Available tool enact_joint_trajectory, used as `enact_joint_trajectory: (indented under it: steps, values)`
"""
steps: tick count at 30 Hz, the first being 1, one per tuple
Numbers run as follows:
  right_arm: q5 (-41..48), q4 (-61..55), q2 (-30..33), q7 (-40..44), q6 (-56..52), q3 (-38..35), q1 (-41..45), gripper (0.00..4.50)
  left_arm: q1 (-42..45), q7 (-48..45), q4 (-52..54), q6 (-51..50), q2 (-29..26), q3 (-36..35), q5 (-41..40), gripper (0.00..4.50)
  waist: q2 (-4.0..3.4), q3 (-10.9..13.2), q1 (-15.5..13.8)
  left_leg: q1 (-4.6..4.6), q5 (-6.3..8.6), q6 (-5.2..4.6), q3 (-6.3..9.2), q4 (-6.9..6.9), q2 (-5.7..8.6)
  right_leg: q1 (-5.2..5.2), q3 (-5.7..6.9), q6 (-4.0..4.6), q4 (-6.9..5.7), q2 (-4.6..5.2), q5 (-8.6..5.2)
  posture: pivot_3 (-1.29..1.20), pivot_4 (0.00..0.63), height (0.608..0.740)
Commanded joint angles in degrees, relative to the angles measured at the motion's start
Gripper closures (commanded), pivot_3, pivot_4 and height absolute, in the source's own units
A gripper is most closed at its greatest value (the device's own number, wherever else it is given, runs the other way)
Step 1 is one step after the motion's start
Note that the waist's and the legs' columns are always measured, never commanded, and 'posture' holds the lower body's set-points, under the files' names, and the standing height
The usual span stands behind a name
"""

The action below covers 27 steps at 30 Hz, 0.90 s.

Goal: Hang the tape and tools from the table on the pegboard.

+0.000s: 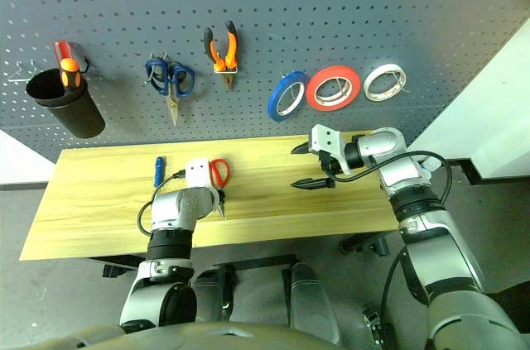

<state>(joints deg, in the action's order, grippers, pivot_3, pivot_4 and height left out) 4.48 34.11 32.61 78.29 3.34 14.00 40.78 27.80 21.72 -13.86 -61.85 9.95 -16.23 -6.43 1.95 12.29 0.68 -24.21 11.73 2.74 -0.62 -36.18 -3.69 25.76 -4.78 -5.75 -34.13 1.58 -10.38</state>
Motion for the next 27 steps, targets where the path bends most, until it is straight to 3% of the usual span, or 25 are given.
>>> enact_joint_trajectory:
  steps: [1, 4, 5, 14, 18, 27]
  values:
    - [-0.27, -2.08, 1.08, 0.17, 1.04, -0.80, -0.18, 0.00, -0.69, 0.74, -2.04, -0.88, 1.55, -1.87, -0.73, 3.18, 0.00, 0.00, 0.10, 0.04, 0.00, 0.00, 0.00, 0.00, 0.00, -0.03, 0.00, 0.00, 0.00, 0.00, 0.00, 0.08, 0.192, 0.740]
    - [0.07, -2.49, 0.81, -0.03, 0.40, -1.24, 0.04, 0.00, -0.74, 0.52, -2.24, -0.57, 1.30, -1.76, -1.05, 4.15, -0.01, 0.00, 0.26, 0.16, 0.00, 0.01, 0.01, 0.02, 0.00, -0.11, 0.00, 0.00, 0.00, -0.01, 0.00, 0.07, 0.189, 0.740]
    - [-0.02, -2.25, 0.80, -0.14, 0.55, -1.27, 0.15, 0.00, -0.73, 0.72, -2.23, -0.42, 1.25, -1.85, -1.08, 4.25, -0.01, 0.00, 0.31, 0.19, 0.00, 0.01, 0.03, 0.01, 0.00, -0.14, 0.00, 0.00, 0.00, -0.01, 0.00, 0.07, 0.187, 0.740]
    - [-0.25, -1.23, 0.96, -0.75, 1.16, -1.50, 0.06, 0.00, -0.78, -3.81, 0.92, -3.09, -2.33, -1.30, -3.06, 4.25, 0.00, 0.00, 0.50, 0.33, 0.01, 0.02, 0.11, 0.02, 0.01, -0.30, 0.06, 0.00, 0.06, -0.01, -0.01, 0.08, 0.179, 0.740]
    - [0.07, -1.88, 1.05, -0.50, 0.96, -1.69, -0.21, 0.00, -1.48, -15.56, 4.94, -4.18, -10.16, 6.77, -4.26, 4.25, 0.00, 0.00, 0.64, 0.31, 0.01, 0.02, 0.28, 0.06, 0.04, -0.29, 0.12, 0.00, 0.06, -0.04, -0.01, 0.09, 0.176, 0.740]
    - [4.16, -5.67, 0.89, 1.12, -2.07, -4.05, -0.39, 0.00, -7.78, -24.97, 21.38, -17.31, -21.22, 6.78, -8.49, 4.25, 0.00, 0.00, 0.40, 0.17, 0.00, 0.01, 0.39, 0.16, 0.04, -0.24, 0.21, 0.07, 0.03, -0.03, 0.04, 0.09, 0.166, 0.740]
